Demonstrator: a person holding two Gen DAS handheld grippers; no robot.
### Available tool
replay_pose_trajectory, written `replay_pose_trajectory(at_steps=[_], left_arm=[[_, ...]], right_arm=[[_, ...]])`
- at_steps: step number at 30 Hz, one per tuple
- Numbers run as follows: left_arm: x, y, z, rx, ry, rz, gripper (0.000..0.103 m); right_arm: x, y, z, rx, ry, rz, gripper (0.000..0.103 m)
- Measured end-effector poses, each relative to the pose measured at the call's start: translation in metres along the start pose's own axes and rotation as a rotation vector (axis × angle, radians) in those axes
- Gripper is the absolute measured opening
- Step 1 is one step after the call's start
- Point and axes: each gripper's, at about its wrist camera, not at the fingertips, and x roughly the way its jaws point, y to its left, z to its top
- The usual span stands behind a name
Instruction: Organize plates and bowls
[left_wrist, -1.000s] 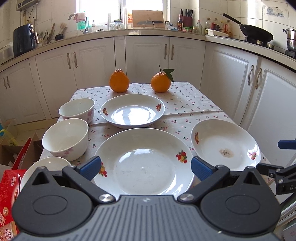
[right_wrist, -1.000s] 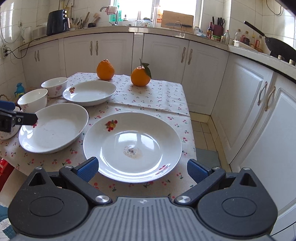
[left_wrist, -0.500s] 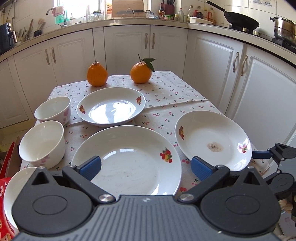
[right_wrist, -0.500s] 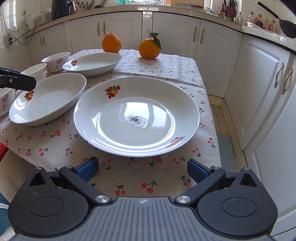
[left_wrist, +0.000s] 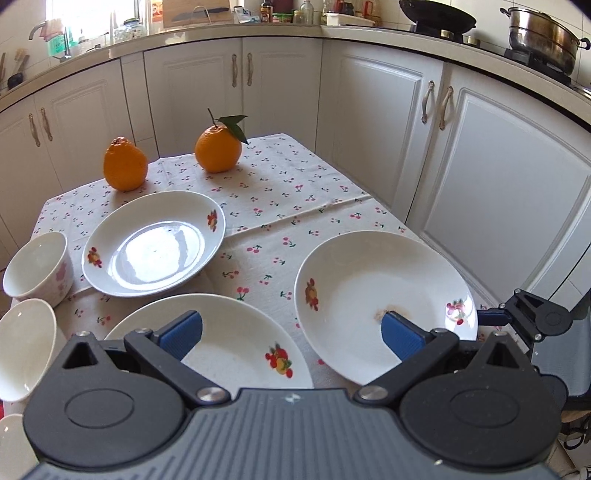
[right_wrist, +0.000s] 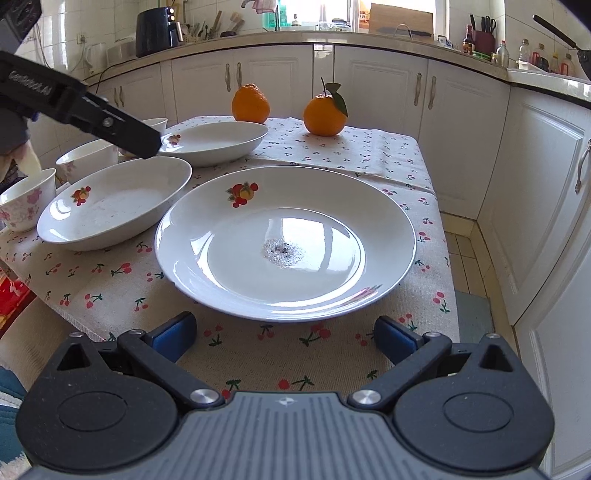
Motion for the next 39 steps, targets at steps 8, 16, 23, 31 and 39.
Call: replay_pose_trajectory(at_steps=[8, 16, 23, 31, 39], left_arm=[[0.041, -0.013, 0.025, 0.037, 0.072, -0.08, 0.102], [0.079, -0.025, 0.047, 0.126, 0.125, -0.128, 0.102], [0.112, -0.026, 0.063, 0.197, 0.234, -0.24, 0.098], [0.141, -0.03, 0.067, 0.276, 0.366, -0.301, 0.076], [0.154, -0.025, 0.072, 0.287, 0.43, -0.331, 0.066]], right_arm=[[0.004, -0.001, -0.001, -0.028, -0.046, 0.031, 0.103], [0.004, -0.002, -0.006, -0.025, -0.081, 0.025, 0.103], [0.004, -0.004, -0.009, -0.034, -0.116, 0.035, 0.103], [0.005, -0.006, -0.008, -0.042, -0.111, 0.049, 0.103], [0.007, -0.007, -0.006, -0.042, -0.101, 0.049, 0.103]])
